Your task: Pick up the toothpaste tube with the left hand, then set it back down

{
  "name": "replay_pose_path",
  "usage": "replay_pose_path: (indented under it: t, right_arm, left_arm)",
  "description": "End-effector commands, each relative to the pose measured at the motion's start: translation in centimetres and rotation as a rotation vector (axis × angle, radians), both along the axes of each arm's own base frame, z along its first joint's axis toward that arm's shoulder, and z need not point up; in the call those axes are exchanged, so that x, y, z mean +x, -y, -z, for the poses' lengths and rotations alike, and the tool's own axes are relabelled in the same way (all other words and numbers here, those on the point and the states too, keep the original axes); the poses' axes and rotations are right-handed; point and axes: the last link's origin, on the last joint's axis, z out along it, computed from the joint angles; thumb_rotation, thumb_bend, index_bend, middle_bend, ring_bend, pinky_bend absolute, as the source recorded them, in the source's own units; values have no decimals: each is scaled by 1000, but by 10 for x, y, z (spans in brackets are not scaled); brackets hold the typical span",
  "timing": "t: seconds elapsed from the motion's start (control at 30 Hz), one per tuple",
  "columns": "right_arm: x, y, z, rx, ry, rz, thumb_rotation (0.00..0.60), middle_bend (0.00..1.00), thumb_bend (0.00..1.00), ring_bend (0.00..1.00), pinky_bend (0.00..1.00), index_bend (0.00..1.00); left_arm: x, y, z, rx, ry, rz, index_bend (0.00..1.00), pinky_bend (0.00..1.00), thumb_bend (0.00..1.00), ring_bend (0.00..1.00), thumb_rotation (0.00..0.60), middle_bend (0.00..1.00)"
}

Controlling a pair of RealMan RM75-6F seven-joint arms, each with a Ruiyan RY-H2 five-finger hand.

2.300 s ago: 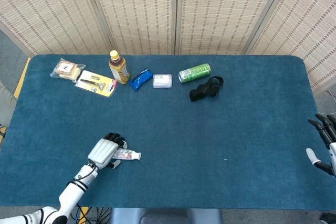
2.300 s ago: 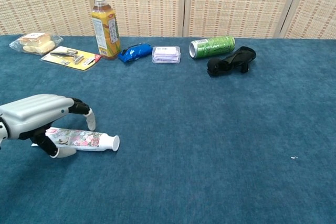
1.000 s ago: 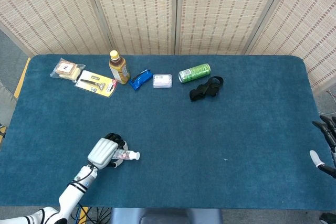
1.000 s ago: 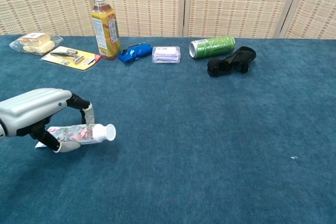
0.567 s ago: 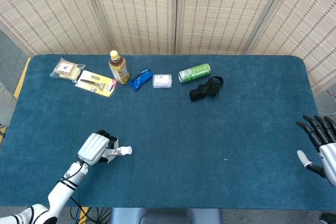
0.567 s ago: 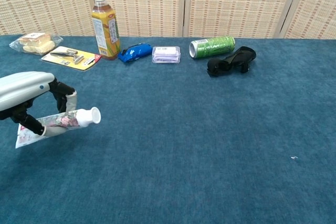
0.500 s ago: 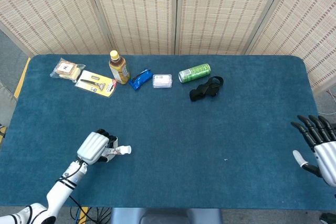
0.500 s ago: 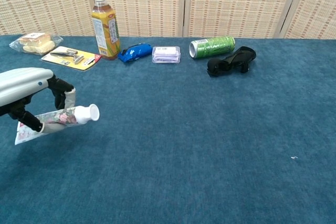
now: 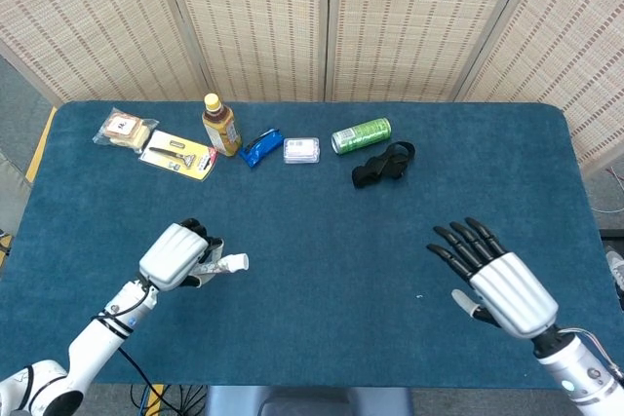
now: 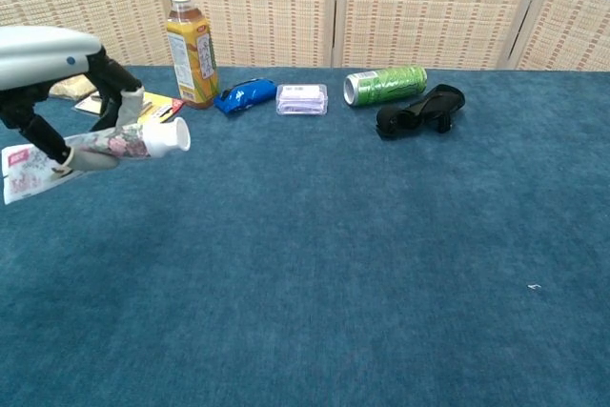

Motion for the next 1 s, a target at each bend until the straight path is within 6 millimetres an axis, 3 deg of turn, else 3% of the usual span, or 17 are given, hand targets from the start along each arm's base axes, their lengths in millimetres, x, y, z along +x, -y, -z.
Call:
replay_pose_path:
  t: [0.03,0.5,1.0]
  right_arm:
    - [24,6,18,38,-15,-63,600,47,270,0,0,164]
    - [79,20,68,68,11,-178,600,2,269,0,0,165]
    - [115,31,111,77,-12,-257,600,0,268,0,0,165]
  left_arm:
    - [20,-6,-10,-10,-22,22,571,315,358,480,600,692]
    - [75,-16,-12,-106,23,-2,575,315,362,481,600,693]
    - [95,-21,-6,-154,56,-39,576,314,362,483,600,695]
